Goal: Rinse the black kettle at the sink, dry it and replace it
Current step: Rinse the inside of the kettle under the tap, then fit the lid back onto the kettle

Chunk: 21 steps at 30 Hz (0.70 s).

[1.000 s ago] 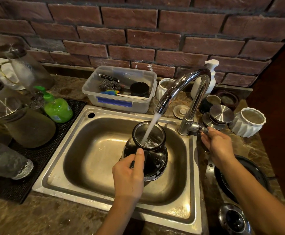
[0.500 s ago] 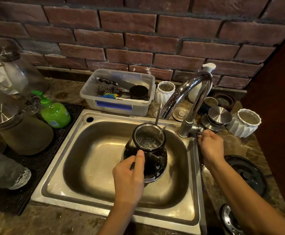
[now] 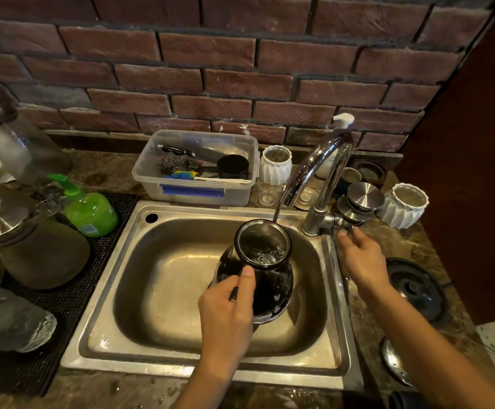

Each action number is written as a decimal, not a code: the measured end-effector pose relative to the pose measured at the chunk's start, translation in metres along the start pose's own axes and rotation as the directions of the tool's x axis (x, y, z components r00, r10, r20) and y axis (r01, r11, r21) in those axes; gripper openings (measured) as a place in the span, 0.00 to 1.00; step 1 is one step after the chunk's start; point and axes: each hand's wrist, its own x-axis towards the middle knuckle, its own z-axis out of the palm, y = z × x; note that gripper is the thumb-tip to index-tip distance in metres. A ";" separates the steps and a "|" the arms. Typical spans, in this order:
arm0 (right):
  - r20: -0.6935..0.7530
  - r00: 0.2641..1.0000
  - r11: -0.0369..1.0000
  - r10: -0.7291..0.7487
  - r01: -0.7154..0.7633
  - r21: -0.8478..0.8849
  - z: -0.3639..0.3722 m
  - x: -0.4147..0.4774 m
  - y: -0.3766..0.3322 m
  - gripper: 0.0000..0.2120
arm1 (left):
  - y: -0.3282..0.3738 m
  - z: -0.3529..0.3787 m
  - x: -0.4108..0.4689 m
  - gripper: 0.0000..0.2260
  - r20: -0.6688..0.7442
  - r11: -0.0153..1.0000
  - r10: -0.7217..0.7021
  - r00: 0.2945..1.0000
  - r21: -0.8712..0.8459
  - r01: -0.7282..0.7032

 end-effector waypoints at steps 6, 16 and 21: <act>0.059 0.993 0.992 -0.100 0.104 -0.066 -0.001 -0.033 -0.011 0.27 | 0.009 -0.011 -0.007 0.23 0.035 0.999 0.037 0.999 0.002 -0.037; 0.246 0.876 0.910 -0.415 0.404 0.098 0.007 -0.116 -0.051 0.10 | 0.013 -0.035 -0.040 0.24 0.060 1.000 0.010 0.998 0.007 -0.010; 0.311 0.851 0.906 -0.423 0.397 0.148 0.012 -0.140 -0.050 0.13 | 0.019 -0.044 -0.066 0.23 0.028 0.999 -0.041 0.999 -0.012 0.042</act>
